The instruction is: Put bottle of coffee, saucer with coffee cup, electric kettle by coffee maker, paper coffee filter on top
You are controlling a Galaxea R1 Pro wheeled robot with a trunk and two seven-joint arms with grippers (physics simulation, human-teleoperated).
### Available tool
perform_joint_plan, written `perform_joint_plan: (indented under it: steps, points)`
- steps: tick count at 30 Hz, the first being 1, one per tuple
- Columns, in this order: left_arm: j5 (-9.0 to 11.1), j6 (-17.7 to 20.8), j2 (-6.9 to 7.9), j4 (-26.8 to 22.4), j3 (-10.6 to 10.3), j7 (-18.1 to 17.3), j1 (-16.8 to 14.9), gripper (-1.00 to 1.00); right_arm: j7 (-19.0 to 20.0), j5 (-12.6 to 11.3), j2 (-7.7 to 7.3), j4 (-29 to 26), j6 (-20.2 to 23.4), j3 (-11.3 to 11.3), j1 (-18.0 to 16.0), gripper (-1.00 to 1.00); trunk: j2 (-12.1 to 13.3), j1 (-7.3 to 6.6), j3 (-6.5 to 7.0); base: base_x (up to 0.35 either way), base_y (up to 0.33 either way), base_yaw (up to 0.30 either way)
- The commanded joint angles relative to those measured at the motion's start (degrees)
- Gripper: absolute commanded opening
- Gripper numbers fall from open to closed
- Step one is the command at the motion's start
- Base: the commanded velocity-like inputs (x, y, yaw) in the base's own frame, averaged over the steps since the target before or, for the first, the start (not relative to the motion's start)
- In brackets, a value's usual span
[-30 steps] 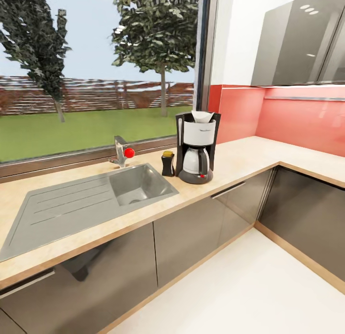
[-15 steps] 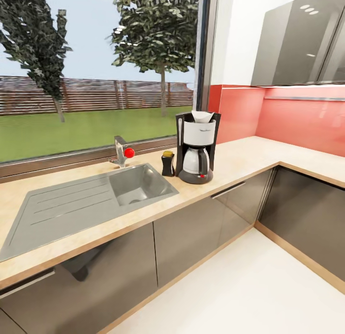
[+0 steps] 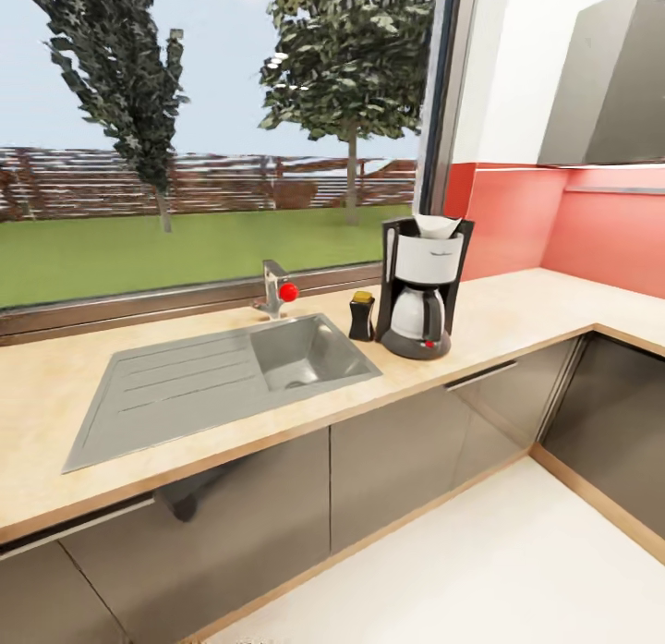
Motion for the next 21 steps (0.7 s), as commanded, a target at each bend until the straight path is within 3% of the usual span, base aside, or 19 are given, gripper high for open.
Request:
perform_joint_plan:
  steps: [1, 16, 21]
  points:
    - [0.36, -0.36, 0.01, 0.06, -0.49, -0.05, -0.06, 1.0, 0.09, 0.6, -0.02, -0.02, -0.24, -0.15, -0.01, 1.0, -0.03, 0.0, -0.06, 0.0, 0.0, 0.271]
    - [0.36, -0.36, 0.0, 0.06, -0.51, -0.05, -0.06, 1.0, 0.01, 0.68, 0.06, -0.02, -0.25, -0.06, -0.01, 1.0, -0.03, 0.0, -0.06, -0.001, 0.002, 0.271]
    - [0.36, -0.41, -0.06, 0.06, -0.52, -0.05, -0.06, 1.0, -0.23, 0.77, 0.1, 0.0, -0.25, 0.06, -0.01, 1.0, -0.03, 0.0, -0.06, -0.078, 0.136, 0.158]
